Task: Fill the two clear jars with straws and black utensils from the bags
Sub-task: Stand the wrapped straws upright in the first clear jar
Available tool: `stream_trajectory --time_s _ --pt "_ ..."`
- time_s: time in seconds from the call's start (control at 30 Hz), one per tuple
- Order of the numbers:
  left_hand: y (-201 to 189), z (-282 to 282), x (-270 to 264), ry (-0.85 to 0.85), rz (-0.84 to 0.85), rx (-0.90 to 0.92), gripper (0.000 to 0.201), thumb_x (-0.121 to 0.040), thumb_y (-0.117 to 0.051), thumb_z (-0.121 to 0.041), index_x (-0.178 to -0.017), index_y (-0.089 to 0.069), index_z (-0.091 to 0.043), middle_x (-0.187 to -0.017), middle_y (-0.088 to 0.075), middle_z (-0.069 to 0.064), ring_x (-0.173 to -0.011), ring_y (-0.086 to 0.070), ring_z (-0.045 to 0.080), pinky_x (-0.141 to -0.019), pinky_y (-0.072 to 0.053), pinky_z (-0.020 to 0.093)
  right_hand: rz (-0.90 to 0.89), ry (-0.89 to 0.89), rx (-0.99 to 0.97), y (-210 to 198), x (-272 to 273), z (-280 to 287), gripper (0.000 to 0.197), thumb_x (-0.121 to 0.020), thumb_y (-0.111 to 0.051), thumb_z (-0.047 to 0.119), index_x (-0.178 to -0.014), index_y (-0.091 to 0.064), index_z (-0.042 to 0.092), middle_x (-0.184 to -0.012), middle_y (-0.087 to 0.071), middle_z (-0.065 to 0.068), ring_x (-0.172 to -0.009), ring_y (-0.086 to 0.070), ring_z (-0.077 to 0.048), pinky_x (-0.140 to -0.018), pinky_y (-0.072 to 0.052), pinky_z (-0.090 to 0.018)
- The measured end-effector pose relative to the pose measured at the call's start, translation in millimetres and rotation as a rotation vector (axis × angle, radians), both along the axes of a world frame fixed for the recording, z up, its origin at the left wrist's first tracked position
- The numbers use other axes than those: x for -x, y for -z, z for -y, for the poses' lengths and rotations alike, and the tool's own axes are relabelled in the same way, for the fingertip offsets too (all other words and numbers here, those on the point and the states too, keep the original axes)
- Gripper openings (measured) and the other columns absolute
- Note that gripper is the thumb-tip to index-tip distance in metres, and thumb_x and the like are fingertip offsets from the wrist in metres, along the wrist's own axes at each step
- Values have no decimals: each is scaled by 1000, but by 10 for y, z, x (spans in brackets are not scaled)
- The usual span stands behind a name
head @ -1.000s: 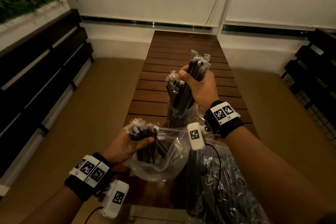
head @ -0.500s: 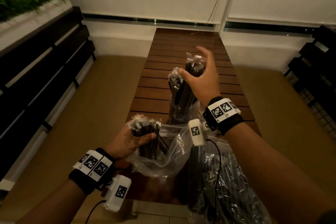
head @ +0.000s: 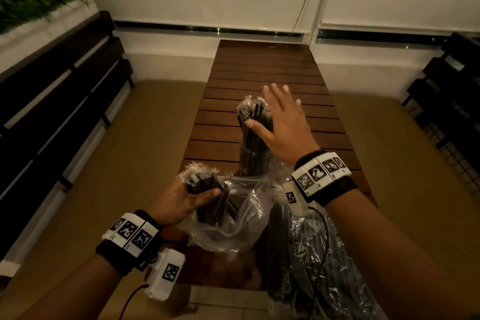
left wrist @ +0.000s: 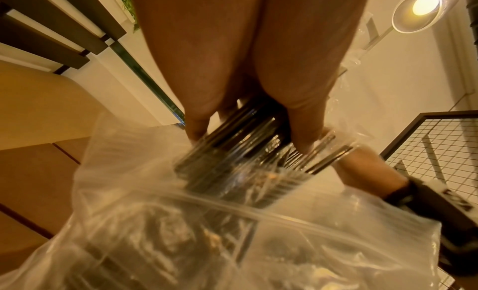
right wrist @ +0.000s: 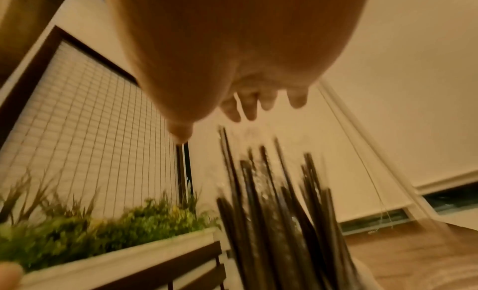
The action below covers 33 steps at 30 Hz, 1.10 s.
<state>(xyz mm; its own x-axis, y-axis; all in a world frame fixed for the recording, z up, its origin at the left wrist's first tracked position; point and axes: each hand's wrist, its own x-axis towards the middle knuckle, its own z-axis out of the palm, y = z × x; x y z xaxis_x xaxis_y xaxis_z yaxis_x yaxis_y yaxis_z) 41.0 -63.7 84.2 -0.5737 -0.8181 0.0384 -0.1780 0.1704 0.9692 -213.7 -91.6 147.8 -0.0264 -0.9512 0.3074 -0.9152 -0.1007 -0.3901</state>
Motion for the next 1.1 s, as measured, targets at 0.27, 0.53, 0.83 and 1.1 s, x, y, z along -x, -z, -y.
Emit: stream_trajectory --time_s 0.27,0.53,0.83,1.1 --pt "-36 0 0 6 1 69 3 -86 -67 -23 -88 -66 -21 -95 -67 6 -87 -68 15 -78 -54 19 402 -226 -257 208 -535 -928 60 -91 -63 17 -146 -41 28 -137 -47 7 -120 -49 -5 -103 -49 -30" --pt "3 -21 6 -48 29 24 15 -88 -63 -11 -103 -64 -10 -103 -69 -4 -96 -68 9 -77 -53 14 379 -218 -459 531 -562 -942 83 -82 -80 34 -150 -32 32 -144 -49 6 -129 -48 -11 -99 -40 -23" --pt "-11 -96 14 -76 -100 -100 47 -69 -72 -58 -109 -64 -34 -112 -69 -15 -107 -64 1 -80 -52 11 606 -226 -458 787 -722 -799 85 -69 -89 32 -139 -41 38 -127 -60 14 -113 -62 -6 -97 -56 -34" --pt "107 -119 133 -32 -18 -38 58 -70 -62 -74 -121 -54 -47 -130 -58 -3 -124 -54 10 -107 -43 36 457 -276 -289 867 -805 -648 74 -63 -83 48 -129 -52 38 -123 -60 12 -113 -58 -9 -97 -52 -39"
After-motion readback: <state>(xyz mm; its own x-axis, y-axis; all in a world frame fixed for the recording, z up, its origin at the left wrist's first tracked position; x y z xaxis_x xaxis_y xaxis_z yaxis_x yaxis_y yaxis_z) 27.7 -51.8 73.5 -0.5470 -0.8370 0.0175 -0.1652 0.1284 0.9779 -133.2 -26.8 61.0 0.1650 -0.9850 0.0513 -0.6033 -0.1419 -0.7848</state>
